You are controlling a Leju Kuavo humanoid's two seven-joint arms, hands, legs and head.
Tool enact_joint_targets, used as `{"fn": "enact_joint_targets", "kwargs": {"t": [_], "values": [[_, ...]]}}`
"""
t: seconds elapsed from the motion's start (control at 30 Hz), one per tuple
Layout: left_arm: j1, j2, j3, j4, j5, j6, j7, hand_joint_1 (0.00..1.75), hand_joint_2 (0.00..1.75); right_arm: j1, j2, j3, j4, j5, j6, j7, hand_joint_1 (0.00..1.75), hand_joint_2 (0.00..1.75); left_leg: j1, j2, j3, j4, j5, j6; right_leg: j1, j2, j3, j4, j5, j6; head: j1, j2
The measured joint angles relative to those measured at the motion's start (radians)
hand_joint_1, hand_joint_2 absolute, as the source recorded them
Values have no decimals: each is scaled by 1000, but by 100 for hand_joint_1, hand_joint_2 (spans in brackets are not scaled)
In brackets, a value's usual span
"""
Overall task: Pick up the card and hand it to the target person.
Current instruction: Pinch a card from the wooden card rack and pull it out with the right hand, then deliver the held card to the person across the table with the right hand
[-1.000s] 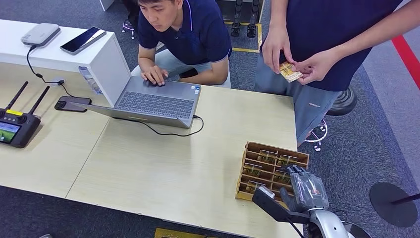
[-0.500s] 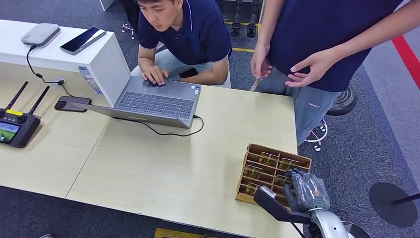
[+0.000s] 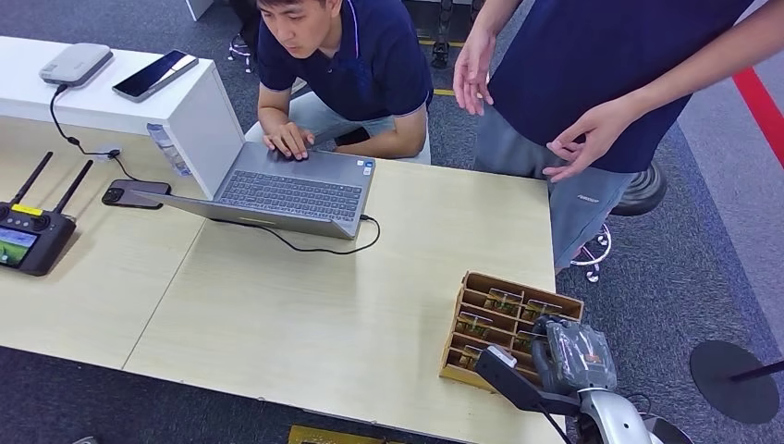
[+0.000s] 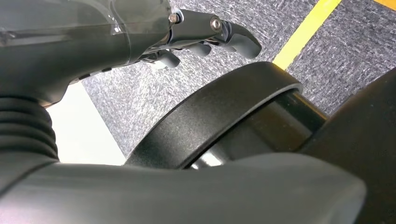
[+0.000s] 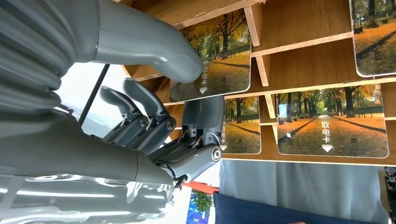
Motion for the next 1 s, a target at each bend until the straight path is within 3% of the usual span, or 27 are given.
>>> {"fn": "enact_joint_targets", "kwargs": {"t": [0.5, 0.83, 1.0], "values": [[-29, 2, -2, -4, 21, 26, -7, 0, 175, 9, 0, -1, 0, 6, -47, -3, 171, 175, 0, 0, 0, 0, 0, 0, 0, 0, 0, 0, 0, 0, 0, 0], [-30, 2, -3, -7, 37, 27, -4, 0, 175, 14, 6, -49, -30, -71, -256, -74, 171, 175, 0, 0, 0, 0, 0, 0, 0, 0, 0, 0, 0, 0, 0, 0], [-30, 2, -14, -7, 38, 32, -8, 0, 175, -19, 8, -98, -107, -78, -309, -90, 171, 175, -1, 0, 0, 0, 0, 0, -1, 0, 1, 0, 0, 0, 0, 0]]}}
